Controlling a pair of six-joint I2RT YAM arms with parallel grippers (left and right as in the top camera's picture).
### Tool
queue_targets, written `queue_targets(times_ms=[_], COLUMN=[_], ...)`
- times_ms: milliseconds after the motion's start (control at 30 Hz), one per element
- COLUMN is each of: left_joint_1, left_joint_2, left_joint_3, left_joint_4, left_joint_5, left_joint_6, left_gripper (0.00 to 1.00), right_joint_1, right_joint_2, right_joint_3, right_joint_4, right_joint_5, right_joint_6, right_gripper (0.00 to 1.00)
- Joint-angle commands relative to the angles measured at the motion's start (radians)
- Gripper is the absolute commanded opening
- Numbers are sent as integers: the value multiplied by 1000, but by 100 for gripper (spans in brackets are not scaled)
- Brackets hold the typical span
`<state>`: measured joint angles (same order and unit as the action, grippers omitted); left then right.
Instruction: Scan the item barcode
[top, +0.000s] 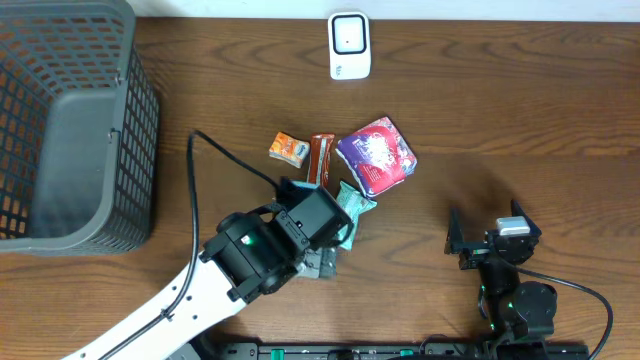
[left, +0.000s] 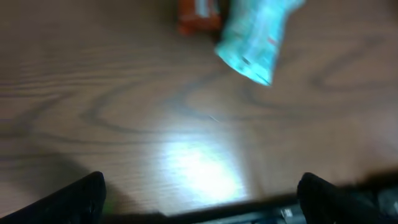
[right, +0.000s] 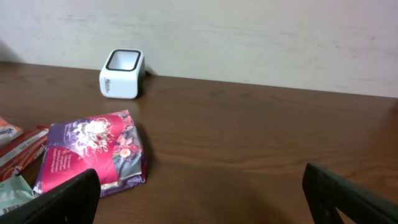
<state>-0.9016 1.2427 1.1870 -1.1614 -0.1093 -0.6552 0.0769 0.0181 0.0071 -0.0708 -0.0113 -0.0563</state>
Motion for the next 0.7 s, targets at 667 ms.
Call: queue_targets(times_ms=[667], left_joint_1=[212], left_joint_2=[-63], left_joint_3=[-3], left_joint_4=[-93], left_joint_5=[-145], left_joint_6=[-109], left_gripper=[98], right_joint_1=[-6], right_joint_2=[2], right_joint_3=[-2], right_joint_4=[-4], right_joint_5=[1], right_joint_6=[-8], right_gripper=[99])
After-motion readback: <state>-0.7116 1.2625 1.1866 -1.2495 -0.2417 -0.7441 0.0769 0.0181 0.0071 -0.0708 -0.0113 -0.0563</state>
